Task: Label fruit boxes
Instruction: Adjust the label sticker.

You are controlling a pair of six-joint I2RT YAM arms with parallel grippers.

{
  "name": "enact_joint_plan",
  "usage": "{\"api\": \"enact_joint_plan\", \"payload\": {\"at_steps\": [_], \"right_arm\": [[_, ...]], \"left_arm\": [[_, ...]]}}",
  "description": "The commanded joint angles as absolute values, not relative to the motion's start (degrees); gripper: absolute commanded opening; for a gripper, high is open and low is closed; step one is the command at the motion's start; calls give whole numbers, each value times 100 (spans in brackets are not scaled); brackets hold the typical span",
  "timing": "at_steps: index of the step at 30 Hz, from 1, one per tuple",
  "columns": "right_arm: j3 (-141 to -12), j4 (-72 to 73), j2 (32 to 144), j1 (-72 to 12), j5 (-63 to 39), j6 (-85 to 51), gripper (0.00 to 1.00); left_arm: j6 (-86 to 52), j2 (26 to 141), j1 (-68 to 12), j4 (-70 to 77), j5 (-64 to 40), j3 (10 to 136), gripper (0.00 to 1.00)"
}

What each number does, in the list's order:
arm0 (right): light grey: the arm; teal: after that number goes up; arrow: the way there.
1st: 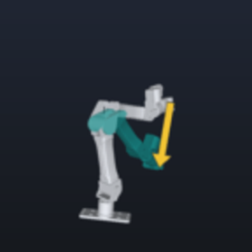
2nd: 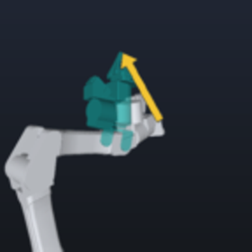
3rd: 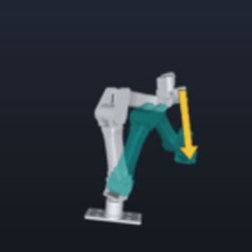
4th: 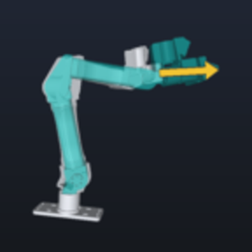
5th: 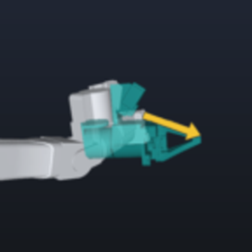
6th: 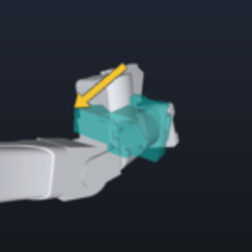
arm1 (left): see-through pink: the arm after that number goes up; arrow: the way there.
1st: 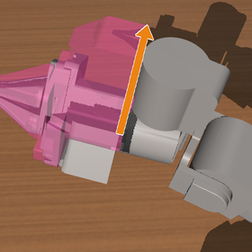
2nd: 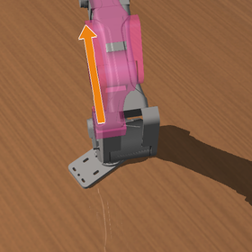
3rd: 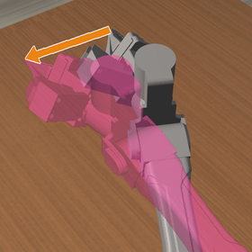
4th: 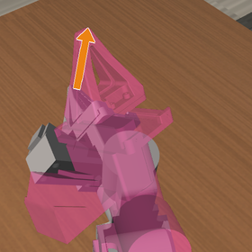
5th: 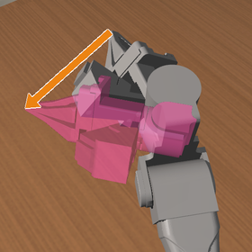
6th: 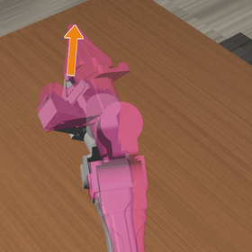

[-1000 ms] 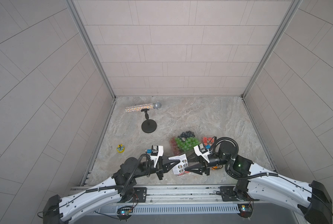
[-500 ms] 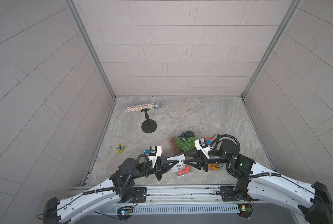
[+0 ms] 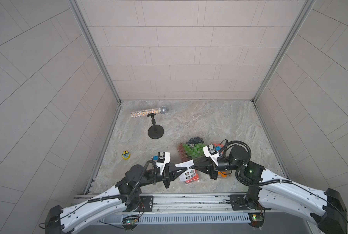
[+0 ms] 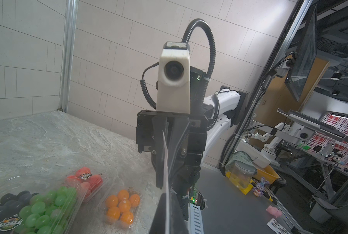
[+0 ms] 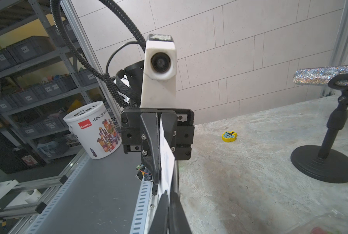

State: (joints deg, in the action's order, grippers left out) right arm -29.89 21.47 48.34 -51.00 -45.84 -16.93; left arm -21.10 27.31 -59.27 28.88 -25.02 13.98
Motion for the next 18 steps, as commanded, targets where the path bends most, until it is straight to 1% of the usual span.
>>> {"api": "enact_joint_plan", "payload": {"at_steps": [1, 2, 4, 6, 10, 11, 13, 15, 17, 18], "right_arm": [[-2982, 2179, 4788, -5122, -4685, -1631, 9], [-2984, 2188, 4795, -5116, -4685, -1619, 8], [-2998, 2223, 4847, -5117, -4711, -1626, 2], [-3004, 2307, 4917, -5115, -4804, -1667, 0], [-2974, 2443, 4955, -5118, -4855, -1726, 0], [-2962, 2443, 4931, -5115, -4854, -1723, 0], [-2934, 2473, 4878, -5115, -4851, -1728, 0], [-2921, 2503, 4841, -5116, -4847, -1743, 0], [-2905, 2536, 4829, -5116, -4846, -1757, 0], [-2893, 2567, 4829, -5115, -4842, -1771, 0]], "left_arm": [[-2150, 2591, -5915, 3001, -2507, 1443, 0], [-2141, 2578, -5915, 3009, -2517, 1437, 0], [-2140, 2601, -5915, 3050, -2519, 1421, 0], [-2148, 2641, -5909, 3091, -2512, 1414, 1], [-2148, 2649, -5917, 3123, -2463, 1368, 20], [-2145, 2641, -5915, 3127, -2461, 1356, 21], [-2145, 2650, -5921, 3114, -2473, 1354, 21], [-2145, 2658, -5915, 3117, -2495, 1347, 16], [-2153, 2666, -5920, 3109, -2512, 1345, 16], [-2149, 2675, -5921, 3104, -2502, 1336, 17]]}}
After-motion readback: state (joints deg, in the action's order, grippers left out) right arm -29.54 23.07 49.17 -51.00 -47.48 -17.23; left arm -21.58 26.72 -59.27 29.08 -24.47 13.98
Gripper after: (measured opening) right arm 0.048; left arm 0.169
